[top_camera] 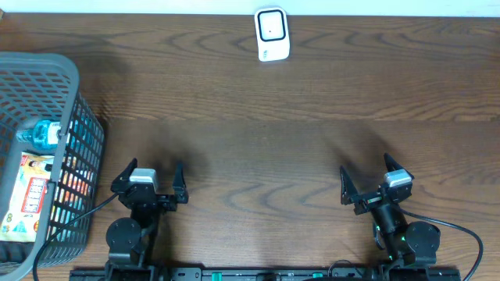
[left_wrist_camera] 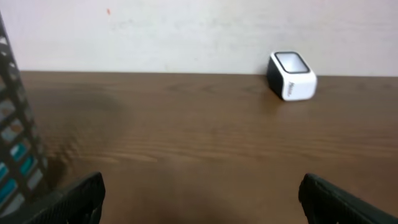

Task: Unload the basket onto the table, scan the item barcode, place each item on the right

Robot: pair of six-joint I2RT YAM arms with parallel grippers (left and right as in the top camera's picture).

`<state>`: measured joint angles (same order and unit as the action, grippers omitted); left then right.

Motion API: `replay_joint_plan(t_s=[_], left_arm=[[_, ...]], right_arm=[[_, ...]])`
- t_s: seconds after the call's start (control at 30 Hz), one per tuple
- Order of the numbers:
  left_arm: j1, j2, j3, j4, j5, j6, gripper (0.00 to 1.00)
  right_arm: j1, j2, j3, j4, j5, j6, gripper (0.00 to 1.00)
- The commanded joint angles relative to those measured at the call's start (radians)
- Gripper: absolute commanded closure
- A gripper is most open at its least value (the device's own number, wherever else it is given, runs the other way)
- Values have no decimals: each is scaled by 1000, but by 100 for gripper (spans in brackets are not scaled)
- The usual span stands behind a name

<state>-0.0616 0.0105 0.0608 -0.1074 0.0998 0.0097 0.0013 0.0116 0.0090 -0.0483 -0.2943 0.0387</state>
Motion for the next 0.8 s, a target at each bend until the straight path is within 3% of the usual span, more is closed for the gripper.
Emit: replay_joint_plan(t_s=[0.0,0.33,0.77], left_arm=[[4,-6,75,-43,47,-27,0],[4,-6,208,-230,47,-27,0],[4,9,251,-311,42,-31,0]], right_arm=[[7,-6,-3,-3,5,9,1],[7,-6,-3,-3,5,9,1],[7,-6,-3,-3,5,9,1]])
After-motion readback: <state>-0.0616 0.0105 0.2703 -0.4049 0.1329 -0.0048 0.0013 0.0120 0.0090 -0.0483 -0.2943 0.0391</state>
